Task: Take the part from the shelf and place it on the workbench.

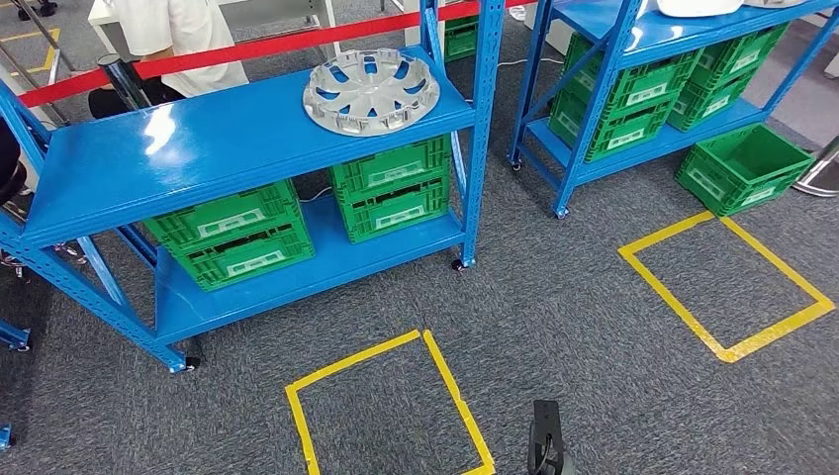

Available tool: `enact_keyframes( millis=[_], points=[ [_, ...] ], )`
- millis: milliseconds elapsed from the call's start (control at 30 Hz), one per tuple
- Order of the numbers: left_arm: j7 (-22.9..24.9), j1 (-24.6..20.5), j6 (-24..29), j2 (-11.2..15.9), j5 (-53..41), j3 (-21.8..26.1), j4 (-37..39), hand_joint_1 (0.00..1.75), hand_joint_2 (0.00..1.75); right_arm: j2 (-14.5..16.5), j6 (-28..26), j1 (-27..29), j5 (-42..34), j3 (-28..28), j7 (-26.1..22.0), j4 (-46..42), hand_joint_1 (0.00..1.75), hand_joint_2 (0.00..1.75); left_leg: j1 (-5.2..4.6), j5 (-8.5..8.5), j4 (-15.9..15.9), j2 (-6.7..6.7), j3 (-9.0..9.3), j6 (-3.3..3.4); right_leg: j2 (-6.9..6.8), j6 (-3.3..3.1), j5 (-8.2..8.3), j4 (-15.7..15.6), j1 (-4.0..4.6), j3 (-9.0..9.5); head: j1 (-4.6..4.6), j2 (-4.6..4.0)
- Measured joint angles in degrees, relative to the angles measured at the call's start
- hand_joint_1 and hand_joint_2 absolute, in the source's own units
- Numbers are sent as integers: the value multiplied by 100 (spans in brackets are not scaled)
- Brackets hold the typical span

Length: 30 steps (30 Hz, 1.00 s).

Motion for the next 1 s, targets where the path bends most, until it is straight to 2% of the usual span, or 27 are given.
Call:
enact_keyframes(
  millis=[200, 333, 1000],
  points=[
    [0, 0, 1, 0, 0, 0, -1, 0, 0, 0, -11, 0, -2, -8, 26, 7, 0, 0, -10, -3, 5, 0, -1, 9, 0, 26, 14, -21, -12, 12, 1, 0],
    [-13, 0, 0, 0, 1, 1, -1, 0, 0, 3, -8, 0, -23, -14, 17, 8, 0, 175, -14, -5, 7, 0, 0, 14, 0, 32, 18, -29, -16, 17, 1, 0],
    [-39, 3, -74, 13, 0, 60, -1, 0, 0, 20, -232, -2, 11, -99, -120, 8, 0, 175, -23, -7, 8, 0, 1, 18, 0, 36, 20, -31, -19, 20, 0, 0]
  ],
)
